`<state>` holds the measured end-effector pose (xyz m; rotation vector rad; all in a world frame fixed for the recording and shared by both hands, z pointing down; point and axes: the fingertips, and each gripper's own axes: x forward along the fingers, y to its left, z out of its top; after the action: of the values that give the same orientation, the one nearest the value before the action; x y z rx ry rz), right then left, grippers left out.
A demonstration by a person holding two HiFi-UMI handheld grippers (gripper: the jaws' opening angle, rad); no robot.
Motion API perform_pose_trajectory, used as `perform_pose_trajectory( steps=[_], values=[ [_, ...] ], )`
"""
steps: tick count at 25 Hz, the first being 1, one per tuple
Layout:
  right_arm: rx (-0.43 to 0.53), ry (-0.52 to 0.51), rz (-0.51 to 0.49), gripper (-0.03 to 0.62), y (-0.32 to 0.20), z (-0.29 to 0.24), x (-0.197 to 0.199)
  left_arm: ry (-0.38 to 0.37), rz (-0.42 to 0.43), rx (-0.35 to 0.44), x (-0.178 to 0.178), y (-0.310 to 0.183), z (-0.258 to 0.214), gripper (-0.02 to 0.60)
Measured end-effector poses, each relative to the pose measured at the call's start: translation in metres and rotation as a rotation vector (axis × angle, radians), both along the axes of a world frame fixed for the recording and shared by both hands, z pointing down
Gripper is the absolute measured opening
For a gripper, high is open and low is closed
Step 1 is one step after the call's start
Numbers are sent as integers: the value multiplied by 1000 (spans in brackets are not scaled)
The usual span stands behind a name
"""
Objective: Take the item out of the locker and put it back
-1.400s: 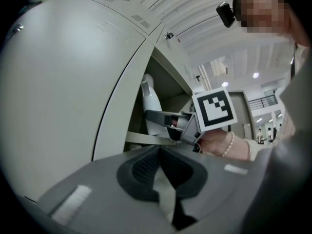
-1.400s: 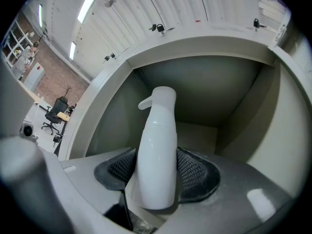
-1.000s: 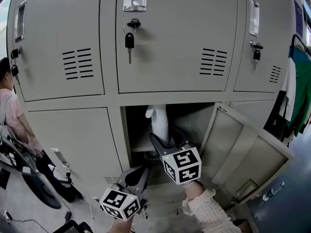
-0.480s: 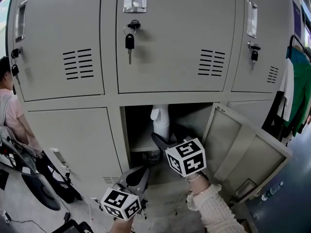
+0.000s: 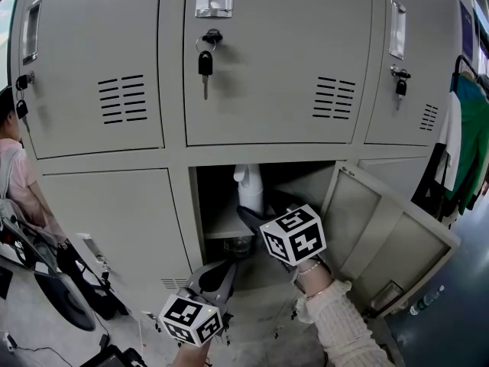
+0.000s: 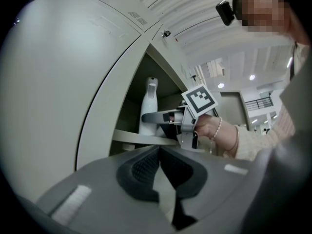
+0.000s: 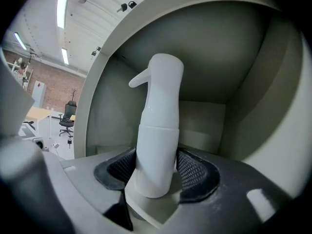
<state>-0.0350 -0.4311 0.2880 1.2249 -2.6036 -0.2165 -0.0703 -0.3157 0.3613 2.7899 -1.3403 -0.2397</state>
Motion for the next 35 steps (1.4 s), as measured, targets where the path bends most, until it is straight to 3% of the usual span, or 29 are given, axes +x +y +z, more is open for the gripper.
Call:
perform_pose_trajectory(
  steps=[14, 30, 35],
  values=[
    [-92, -11, -26, 256, -34, -3, -18, -2, -7, 0, -3, -7, 0, 6],
    [-40, 49, 22, 270, -35, -1, -13, -6, -17, 1, -8, -4, 0, 6],
    [-37, 21, 43, 270, -35, -3, -7, -6, -18, -6, -9, -1, 2, 6]
  ],
)
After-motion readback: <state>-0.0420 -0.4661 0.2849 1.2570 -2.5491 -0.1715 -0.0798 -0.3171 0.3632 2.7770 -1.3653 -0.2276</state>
